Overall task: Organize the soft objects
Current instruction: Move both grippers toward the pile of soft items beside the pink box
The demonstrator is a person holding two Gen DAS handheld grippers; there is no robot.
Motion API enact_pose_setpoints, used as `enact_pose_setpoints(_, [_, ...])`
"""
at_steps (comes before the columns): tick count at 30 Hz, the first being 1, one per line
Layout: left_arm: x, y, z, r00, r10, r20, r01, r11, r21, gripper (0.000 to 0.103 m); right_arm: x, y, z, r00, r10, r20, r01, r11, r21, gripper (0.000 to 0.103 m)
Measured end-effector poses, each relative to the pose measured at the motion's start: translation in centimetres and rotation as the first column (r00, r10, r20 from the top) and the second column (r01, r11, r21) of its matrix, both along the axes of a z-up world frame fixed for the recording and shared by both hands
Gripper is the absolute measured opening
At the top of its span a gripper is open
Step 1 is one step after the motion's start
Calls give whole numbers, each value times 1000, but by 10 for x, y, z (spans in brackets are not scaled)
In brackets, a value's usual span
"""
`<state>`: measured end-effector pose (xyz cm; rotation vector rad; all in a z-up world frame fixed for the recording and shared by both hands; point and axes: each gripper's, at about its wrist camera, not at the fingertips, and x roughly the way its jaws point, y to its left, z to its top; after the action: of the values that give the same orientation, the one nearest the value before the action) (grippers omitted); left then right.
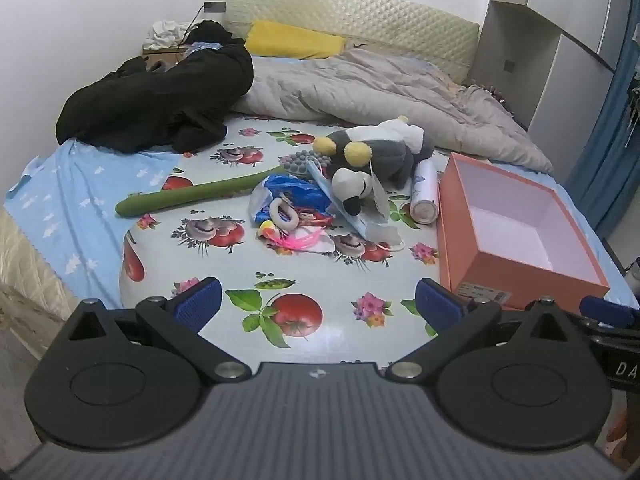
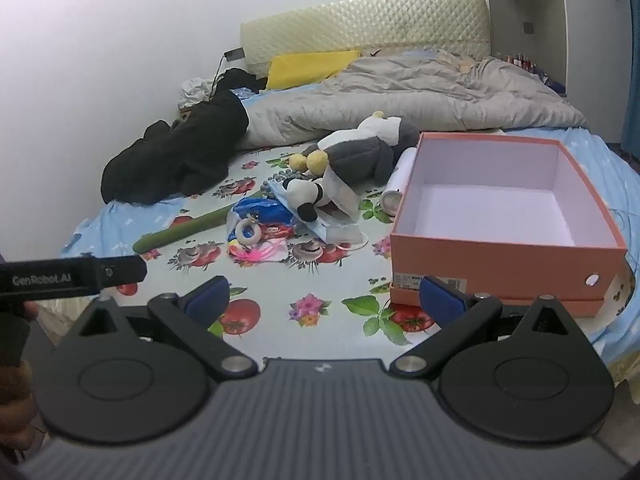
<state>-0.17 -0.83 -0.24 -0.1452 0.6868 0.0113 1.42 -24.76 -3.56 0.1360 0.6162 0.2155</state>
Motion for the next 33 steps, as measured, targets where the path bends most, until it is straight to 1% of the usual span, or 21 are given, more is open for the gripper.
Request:
enact_pose_setpoints(8, [1,1,0,1000,-2,-14,2,1000,5,103,-2,-2,-4,1000,-7,-5,7,1000,4,103])
enact_pose_setpoints(16, [2,-4,0,1000,-20,-12,20,1000,7,103,-5,-3,-4,1000,-13,-11,13,1000,-15,103])
enact_pose_setpoints(24, [2,-4,2,999,-29,-16,29,999,17,103,-4,-6,-1,1000,-24,-8,24,1000,-2,103])
enact_pose_setpoints(33, [0,-5,1,999,-48,-26,48,999,7,103,-4,-8,-3,999,-35,-20,35,999,-5,103])
